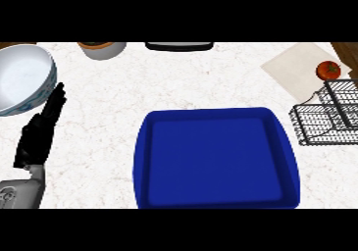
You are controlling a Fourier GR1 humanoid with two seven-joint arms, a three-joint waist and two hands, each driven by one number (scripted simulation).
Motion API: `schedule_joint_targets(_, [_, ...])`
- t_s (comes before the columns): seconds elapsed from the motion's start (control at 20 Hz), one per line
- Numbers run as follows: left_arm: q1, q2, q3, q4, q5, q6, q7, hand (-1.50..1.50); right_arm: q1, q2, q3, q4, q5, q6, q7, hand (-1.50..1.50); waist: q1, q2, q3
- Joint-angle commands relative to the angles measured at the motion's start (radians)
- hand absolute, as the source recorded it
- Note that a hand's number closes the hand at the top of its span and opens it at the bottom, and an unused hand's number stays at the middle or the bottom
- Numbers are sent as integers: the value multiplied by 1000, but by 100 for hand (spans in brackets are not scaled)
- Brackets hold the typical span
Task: Pick the can from the tray and place it in the tiered basket
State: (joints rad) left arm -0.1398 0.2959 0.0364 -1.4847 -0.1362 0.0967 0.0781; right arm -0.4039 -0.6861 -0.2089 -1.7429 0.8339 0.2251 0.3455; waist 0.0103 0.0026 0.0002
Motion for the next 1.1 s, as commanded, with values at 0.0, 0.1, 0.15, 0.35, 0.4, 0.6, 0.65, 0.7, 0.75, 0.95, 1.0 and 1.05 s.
schedule_joint_targets(0.0, [6,3,21,39,-8,-17,-41,0,-59,-53,-52,160,-6,-14,-125,150,-4,-1,0])
schedule_joint_targets(0.1, [-84,-39,6,79,-34,25,13,0,-6,-26,-31,169,1,-48,-188,150,-11,-1,0])
schedule_joint_targets(0.15, [20,-33,-15,-23,-35,11,11,0,-9,-77,-92,244,-43,-38,-262,150,-5,-2,0])
schedule_joint_targets(0.35, [-14,-38,15,47,-24,4,-31,0,-52,-90,-100,351,-93,13,-345,150,-5,-1,0])
schedule_joint_targets(0.4, [-1,-16,19,-12,-24,-10,17,0,-28,-24,-78,391,-57,-77,-352,150,0,-1,0])
schedule_joint_targets(0.6, [-8,-50,-7,-35,-54,10,45,0,-83,-48,-85,525,-71,-46,-419,150,-1,0,0])
schedule_joint_targets(0.65, [-10,-22,18,5,-42,-17,10,0,-31,-66,-111,499,-113,6,-445,150,-7,-1,0])
schedule_joint_targets(0.7, [-7,-32,22,11,-38,-10,-13,0,-36,-30,-83,503,-110,15,-422,150,-6,-1,0])
schedule_joint_targets(0.75, [36,-11,32,1,-18,-35,-45,0,-69,-3,-116,549,-152,58,-335,150,3,0,0])
schedule_joint_targets(0.95, [48,-33,28,-24,-34,-20,-27,0,-33,24,-118,604,-141,29,-347,-150,-3,-2,0])
schedule_joint_targets(1.0, [11,-31,41,34,-14,-45,-62,0,-98,-35,-159,692,-182,64,-412,-150,-3,0,0])
schedule_joint_targets(1.05, [-52,-43,16,-8,-55,-9,66,0,-57,16,-161,650,-186,19,-404,-150,-8,-2,0])
